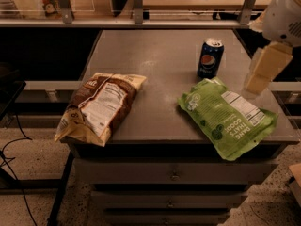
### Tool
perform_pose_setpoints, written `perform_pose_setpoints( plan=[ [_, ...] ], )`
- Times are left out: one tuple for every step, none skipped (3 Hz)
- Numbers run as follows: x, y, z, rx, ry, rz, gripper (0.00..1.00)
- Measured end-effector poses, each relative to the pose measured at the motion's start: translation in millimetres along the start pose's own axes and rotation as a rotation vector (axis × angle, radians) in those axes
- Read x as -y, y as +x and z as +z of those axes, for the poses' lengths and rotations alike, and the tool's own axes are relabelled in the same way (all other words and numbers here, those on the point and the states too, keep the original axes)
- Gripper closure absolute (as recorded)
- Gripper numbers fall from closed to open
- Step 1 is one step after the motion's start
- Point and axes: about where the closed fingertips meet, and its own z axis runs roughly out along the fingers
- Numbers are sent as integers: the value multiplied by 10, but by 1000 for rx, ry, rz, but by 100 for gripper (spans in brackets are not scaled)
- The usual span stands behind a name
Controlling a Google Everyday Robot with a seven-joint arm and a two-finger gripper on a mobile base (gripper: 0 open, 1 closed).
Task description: Move pepsi can near green rice chip bag
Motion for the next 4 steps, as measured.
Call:
perform_pose_setpoints(
  plan=[
    [663, -123, 229, 111, 29, 55, 0],
    [1202, -259, 445, 249, 66, 99, 0],
    [1609, -402, 761, 367, 68, 145, 0],
    [1773, -530, 1035, 422, 53, 159, 0]
  ],
)
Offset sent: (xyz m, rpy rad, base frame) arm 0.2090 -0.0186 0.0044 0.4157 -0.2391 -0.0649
